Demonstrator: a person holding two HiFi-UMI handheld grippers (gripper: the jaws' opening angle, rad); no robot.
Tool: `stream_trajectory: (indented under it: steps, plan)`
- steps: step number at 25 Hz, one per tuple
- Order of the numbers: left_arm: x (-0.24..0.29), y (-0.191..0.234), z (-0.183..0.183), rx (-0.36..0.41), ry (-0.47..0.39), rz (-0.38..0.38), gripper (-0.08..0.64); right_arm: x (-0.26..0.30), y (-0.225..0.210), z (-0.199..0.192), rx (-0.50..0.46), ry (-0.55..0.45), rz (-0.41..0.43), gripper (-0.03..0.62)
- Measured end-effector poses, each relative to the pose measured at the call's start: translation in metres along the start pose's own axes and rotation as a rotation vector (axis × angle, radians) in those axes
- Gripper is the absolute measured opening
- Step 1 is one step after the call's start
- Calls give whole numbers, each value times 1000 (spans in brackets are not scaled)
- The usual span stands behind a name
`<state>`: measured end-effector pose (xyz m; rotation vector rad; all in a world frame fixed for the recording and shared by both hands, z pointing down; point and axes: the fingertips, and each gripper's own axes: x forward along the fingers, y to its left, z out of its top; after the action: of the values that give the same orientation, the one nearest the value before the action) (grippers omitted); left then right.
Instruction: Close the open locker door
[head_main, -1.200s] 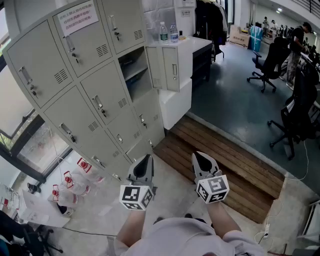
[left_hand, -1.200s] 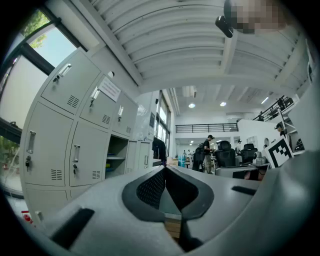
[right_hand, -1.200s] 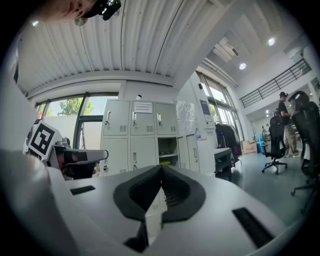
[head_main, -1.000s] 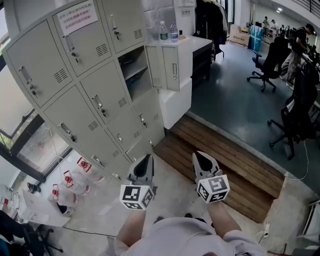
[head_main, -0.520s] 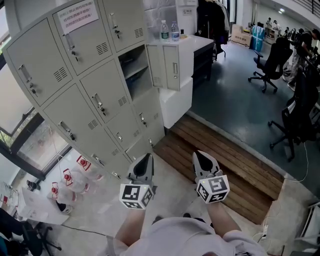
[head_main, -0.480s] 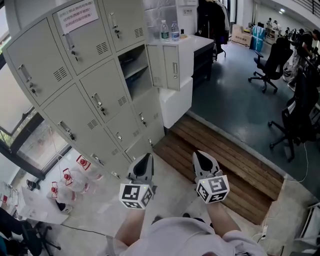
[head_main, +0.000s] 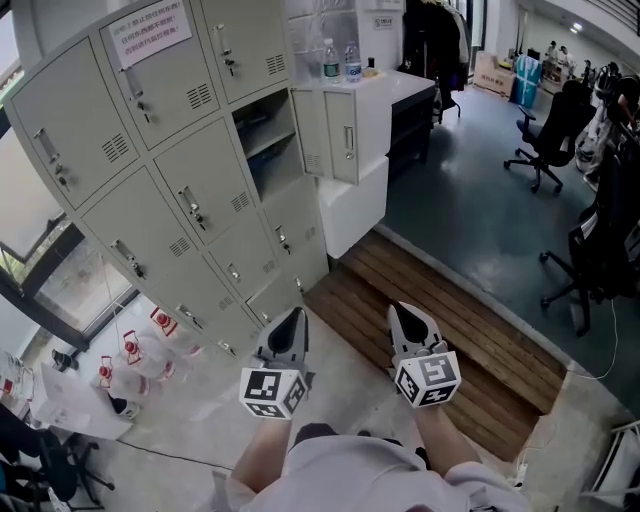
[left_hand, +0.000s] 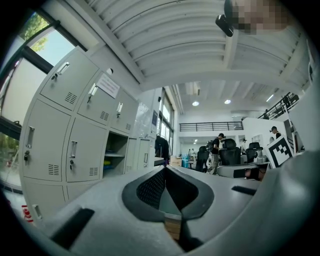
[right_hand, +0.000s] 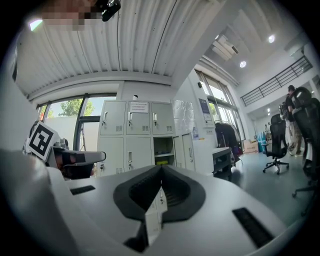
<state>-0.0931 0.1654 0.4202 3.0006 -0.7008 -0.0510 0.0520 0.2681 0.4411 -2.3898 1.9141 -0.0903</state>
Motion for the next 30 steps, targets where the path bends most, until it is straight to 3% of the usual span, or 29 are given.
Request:
stream_trajectory:
  steps: [5,11,23,30]
  plan:
    - [26,7,-4,6,6,-3,8,23,-17,0,-1,-5,2,12]
    - [79,54,-12,-13,1,-5,8,79,-34,-11,-1,10,-18,12]
    - [278,203,-2,5,12,-145,8,301,-92,-1,7,-20,-187,12]
    - [351,262,1,-16,20,-161,8,393,-112,7,-1,-12,-208,12]
